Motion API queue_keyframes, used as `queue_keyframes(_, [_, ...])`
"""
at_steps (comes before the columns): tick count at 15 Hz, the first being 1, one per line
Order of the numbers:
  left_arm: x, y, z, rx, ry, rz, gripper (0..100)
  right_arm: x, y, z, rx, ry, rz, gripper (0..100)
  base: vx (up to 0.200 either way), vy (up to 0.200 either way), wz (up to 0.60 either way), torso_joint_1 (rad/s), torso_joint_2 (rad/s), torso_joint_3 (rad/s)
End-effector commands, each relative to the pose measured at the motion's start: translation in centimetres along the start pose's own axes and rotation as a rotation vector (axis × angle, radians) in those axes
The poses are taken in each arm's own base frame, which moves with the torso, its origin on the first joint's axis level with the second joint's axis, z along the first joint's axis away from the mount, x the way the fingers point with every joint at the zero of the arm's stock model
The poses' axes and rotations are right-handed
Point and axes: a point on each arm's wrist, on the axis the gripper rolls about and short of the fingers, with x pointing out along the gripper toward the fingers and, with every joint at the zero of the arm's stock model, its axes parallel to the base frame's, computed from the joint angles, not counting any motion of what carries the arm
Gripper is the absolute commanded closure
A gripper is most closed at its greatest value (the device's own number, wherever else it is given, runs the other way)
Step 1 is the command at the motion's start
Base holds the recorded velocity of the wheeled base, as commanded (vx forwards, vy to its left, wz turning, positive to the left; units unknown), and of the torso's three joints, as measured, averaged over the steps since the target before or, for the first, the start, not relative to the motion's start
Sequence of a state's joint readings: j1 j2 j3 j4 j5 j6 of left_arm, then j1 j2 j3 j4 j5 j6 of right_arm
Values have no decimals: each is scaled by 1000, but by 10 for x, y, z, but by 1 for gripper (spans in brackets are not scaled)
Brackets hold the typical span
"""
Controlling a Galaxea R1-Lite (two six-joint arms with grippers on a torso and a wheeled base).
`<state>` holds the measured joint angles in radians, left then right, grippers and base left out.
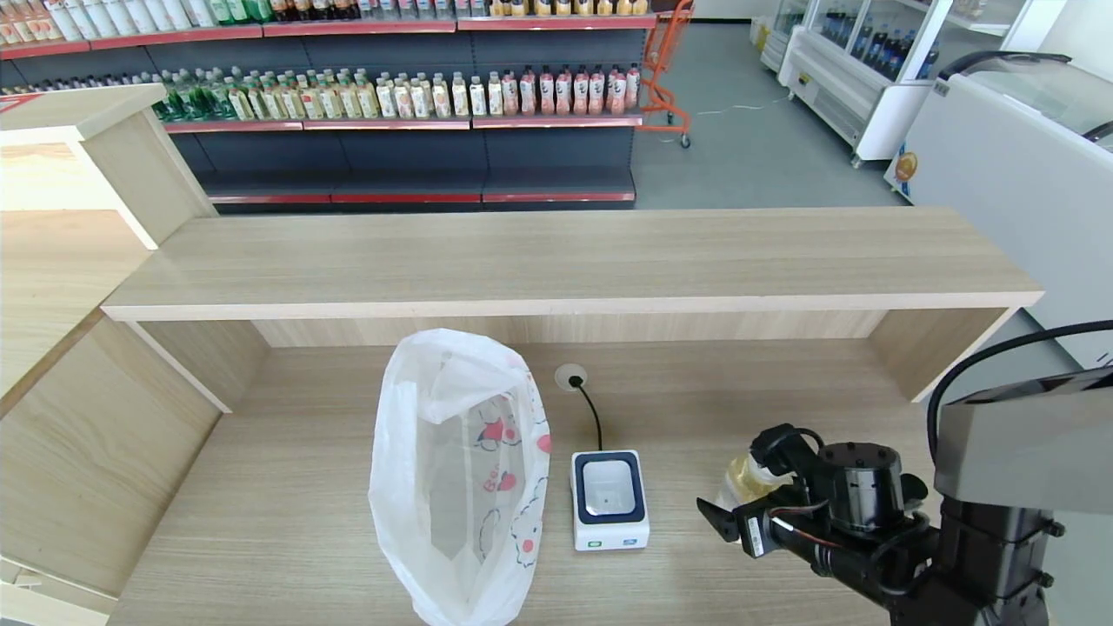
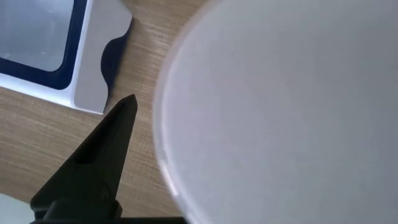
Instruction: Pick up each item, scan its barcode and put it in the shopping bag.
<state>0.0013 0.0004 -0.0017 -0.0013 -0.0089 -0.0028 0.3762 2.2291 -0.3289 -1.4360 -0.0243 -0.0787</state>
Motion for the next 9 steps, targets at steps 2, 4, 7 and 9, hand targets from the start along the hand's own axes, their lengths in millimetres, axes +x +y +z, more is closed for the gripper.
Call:
queue_keyframes(2, [0,0,0,0,-1,0,0,10,3,-11,-33,-3,6,0,0,0,0,0,0,0])
queue_keyframes(4, [0,0,0,0,-1,0,0,12,2,-8,-64,-50,-3,0,0,0,0,0,0,0])
queue_keyframes(7, [0,0,0,0,-1,0,0,14,0,-7,-46,-61,-5,0,0,0,0,0,0,0])
queue_keyframes(9, [0,0,0,0,-1,0,0,14,-6,-7,-34,-60,-25,100,0,0,0,0,0,0])
